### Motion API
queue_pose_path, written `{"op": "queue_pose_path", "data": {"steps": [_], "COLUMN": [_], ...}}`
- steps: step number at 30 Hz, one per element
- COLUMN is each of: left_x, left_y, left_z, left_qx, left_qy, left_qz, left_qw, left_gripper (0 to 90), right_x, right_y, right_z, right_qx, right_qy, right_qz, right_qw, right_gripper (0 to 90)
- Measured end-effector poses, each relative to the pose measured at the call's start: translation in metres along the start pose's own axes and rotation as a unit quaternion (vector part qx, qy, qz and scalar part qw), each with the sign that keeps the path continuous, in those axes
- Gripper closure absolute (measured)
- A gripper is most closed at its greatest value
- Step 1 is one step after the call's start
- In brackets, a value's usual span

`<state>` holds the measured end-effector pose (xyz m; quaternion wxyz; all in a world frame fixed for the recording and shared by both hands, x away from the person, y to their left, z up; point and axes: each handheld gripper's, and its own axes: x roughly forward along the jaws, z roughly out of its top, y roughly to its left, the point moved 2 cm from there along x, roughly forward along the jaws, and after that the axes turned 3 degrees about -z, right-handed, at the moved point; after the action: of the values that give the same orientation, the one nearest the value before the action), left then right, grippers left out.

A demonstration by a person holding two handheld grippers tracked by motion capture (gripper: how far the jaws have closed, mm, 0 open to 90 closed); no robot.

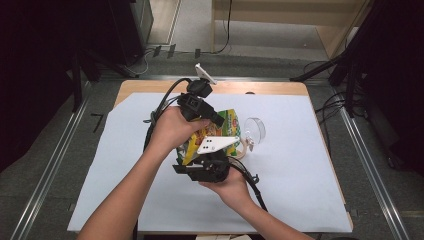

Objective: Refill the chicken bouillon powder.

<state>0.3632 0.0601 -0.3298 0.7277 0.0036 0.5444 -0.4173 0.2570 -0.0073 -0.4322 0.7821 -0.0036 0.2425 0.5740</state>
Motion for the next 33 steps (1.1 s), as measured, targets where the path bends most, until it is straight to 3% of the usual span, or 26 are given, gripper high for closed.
{"op": "queue_pose_path", "data": {"steps": [33], "left_x": [0.0007], "left_y": [0.0007], "left_z": [0.0017], "left_qx": [-0.002], "left_qy": [0.002], "left_qz": [-0.001], "left_qw": [1.0], "left_gripper": [82.9], "right_x": [-0.0017], "right_y": [0.0002], "right_z": [0.0014], "right_qx": [0.004], "right_qy": [-0.001], "right_qz": [0.002], "right_qw": [1.0], "right_gripper": [73.2]}}
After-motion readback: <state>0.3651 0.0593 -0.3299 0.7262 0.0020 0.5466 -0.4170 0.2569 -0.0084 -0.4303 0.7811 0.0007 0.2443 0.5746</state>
